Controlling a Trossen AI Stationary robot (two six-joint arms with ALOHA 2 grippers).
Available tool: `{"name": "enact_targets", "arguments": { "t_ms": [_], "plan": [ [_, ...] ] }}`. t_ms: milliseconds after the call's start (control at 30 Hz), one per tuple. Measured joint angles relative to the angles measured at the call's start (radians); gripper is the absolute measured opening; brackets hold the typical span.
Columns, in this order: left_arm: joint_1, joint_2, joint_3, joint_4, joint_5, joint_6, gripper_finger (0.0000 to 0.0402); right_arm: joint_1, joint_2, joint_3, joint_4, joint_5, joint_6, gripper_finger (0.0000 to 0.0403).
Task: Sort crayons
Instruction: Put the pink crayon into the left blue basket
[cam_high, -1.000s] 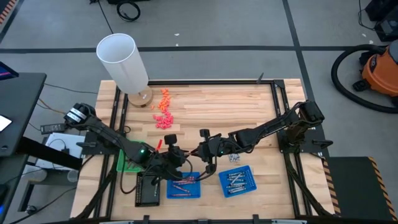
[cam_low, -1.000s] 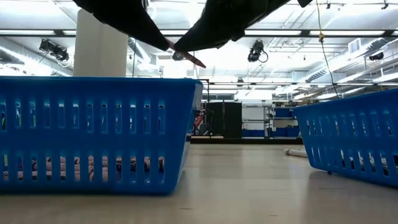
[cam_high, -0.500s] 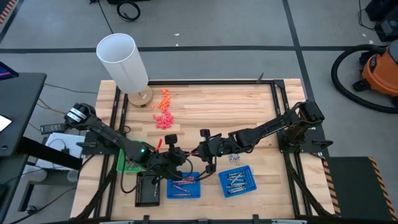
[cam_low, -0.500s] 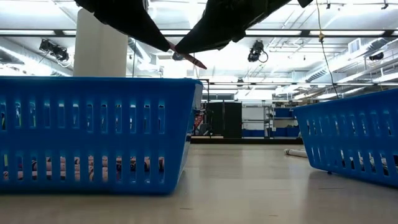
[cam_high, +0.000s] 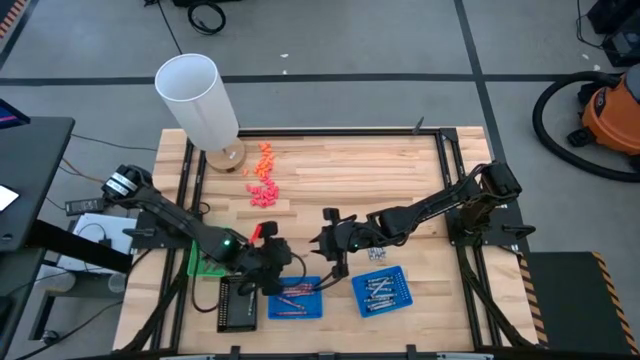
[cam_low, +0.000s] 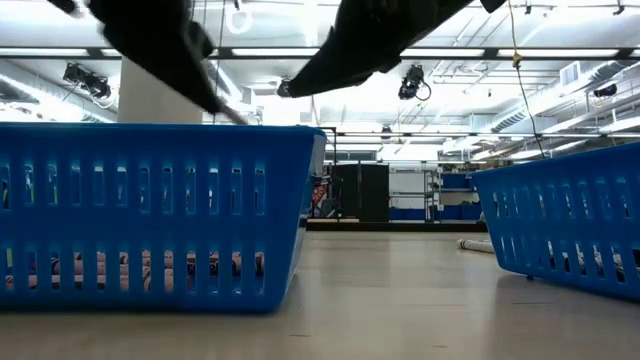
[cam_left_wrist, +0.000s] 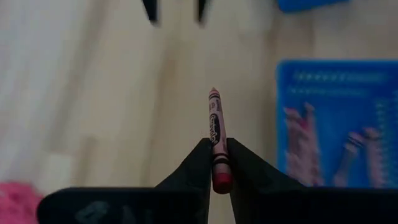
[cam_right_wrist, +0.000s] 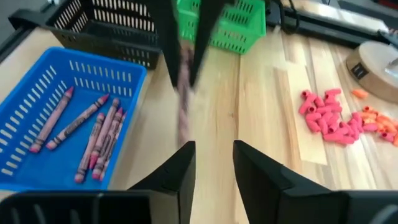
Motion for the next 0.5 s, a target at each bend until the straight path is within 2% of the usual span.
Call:
{"name": "enact_targets", "arguments": {
  "t_ms": [133, 367, 500],
  "plan": [
    [-0.023, -0.035, 0.024, -0.139, 0.113, -0.151, 0.0038, -0.023, 0.0, 0.0, -0.034, 0.004, 0.005, 0.0119],
    [-0.142, -0.055, 0.142, -0.369, 0.123, -0.416, 0.0039, -0.062, 0.0, 0.0, -0.036, -0.016, -0.028, 0.0133],
    [-0.228, -0.055, 0.178, -0.436, 0.134, -0.591, 0.0039, -0.079, 0.0, 0.0, -0.064, -0.045, -0.043, 0.0139]
  ]
}}
